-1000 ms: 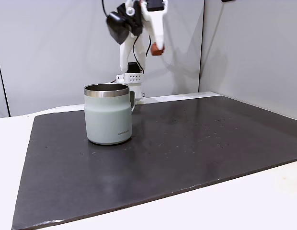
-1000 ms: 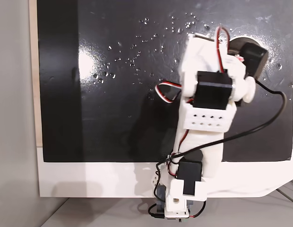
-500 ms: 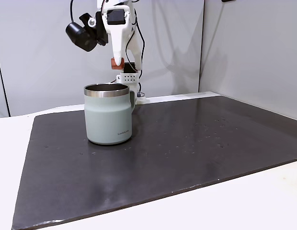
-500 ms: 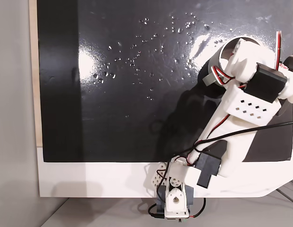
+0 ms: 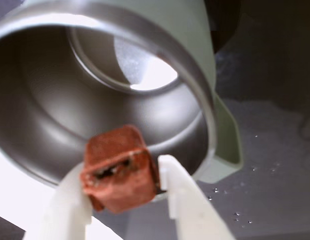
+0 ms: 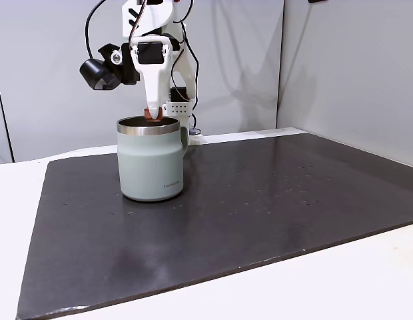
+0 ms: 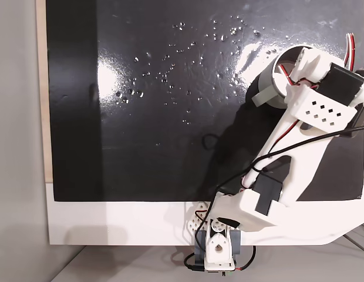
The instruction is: Grasp a cube and put it in the cup.
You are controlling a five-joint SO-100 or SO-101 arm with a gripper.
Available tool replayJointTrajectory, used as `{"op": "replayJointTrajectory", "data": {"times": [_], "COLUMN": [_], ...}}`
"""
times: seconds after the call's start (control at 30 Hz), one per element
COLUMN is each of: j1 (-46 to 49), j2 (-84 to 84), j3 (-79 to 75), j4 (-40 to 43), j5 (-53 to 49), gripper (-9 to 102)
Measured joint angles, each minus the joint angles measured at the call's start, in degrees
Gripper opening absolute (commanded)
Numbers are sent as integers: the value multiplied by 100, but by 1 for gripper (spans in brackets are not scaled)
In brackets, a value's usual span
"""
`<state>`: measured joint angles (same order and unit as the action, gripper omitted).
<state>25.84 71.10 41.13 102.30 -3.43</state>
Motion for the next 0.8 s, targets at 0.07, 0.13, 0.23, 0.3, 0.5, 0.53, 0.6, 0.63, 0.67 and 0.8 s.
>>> {"op": "replayJointTrajectory", "data": {"times": [0.07, 0.13, 0.23, 0.3, 0.5, 0.53, 0.6, 0.63, 0.67, 0.8], "j1": [35, 79, 158, 202, 255, 255, 255, 255, 255, 255], "j2": [0, -9, -26, -35, -35, -35, -35, -35, -35, -35], "j3": [0, 0, 0, 0, -9, -9, -9, -9, -9, -9], "j4": [0, 0, 0, 0, 0, 0, 0, 0, 0, 0], "j5": [0, 0, 0, 0, 0, 0, 0, 0, 0, 0], "gripper": [9, 13, 23, 30, 32, 32, 32, 32, 32, 31]}}
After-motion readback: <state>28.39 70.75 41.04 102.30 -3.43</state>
